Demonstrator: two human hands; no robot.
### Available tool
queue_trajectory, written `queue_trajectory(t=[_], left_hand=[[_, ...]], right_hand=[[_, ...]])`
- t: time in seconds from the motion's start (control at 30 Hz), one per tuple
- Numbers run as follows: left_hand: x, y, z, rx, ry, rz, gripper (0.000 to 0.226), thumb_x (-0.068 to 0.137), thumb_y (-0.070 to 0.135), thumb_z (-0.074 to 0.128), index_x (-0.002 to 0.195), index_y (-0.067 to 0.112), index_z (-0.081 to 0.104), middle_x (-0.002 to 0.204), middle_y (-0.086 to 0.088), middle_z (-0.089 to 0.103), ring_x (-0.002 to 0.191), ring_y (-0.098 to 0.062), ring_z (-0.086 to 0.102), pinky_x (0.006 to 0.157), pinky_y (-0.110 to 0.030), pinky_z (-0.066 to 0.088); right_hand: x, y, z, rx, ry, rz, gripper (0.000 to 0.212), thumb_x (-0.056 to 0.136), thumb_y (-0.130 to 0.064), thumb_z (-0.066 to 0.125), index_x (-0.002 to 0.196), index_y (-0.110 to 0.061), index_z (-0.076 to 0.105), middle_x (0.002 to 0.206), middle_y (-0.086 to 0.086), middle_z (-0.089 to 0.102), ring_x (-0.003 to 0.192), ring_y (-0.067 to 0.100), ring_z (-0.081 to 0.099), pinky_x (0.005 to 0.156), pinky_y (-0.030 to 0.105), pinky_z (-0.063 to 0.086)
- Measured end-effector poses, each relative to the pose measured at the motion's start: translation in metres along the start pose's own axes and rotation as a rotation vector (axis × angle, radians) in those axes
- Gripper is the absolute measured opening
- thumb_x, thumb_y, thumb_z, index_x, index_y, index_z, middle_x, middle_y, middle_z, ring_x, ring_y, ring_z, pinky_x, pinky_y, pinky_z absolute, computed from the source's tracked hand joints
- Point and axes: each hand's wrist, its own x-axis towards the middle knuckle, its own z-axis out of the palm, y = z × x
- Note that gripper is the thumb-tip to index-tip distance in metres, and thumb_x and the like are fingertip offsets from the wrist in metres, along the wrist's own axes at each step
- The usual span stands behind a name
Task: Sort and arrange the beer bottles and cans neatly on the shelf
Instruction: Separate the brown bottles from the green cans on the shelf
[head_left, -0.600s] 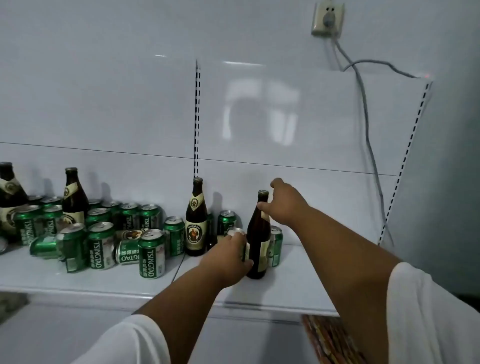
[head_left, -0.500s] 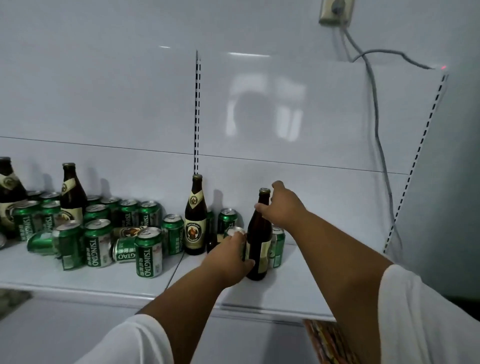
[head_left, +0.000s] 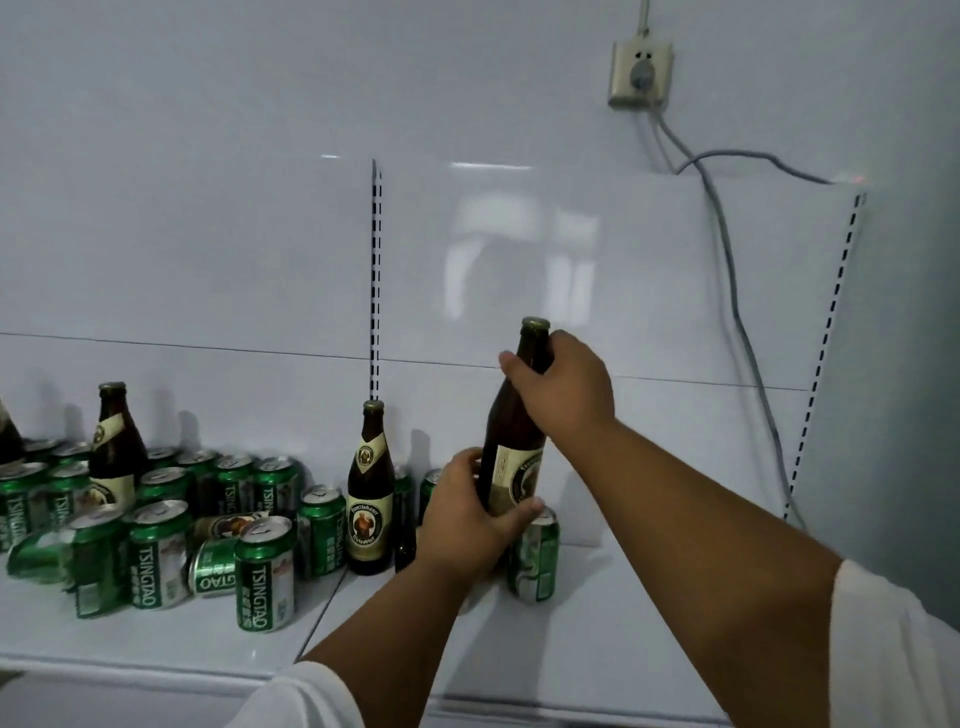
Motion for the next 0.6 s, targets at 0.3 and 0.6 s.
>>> queue_trajectory(t=[0.3,0.6], left_hand=[[0.025,0.073,-0.043,-0.197,0.1,0.117,0.058,0.069,0.035,0.085,0.116,0.031,0.05,0.095,0.012,0.069,0.084,-0.003,0.069,0.073,-0.025,0.059],[-0.018,0.049,-0.199,-0.073,0.237,0.067,0.064,0.067,0.031,0.085,0.118,0.033,0.048,0.091,0.009,0.07,0.077,-0.004,0.07,0.065,-0.027,0.06]], right_hand=[[0.034,-0.104,-0.029,0.554,-0.161,0.082,0.018,0.083,-0.022,0.063,0.096,-0.013,0.055,0.085,0.008,0.069,0.071,0.023,0.071,0.072,0.039,0.059],[-0.016,-0.218,0.054,0.851,-0.252,0.176,0.016,0.084,-0.012,0.061,0.098,-0.004,0.062,0.064,0.009,0.067,0.055,0.024,0.067,0.063,0.037,0.058]])
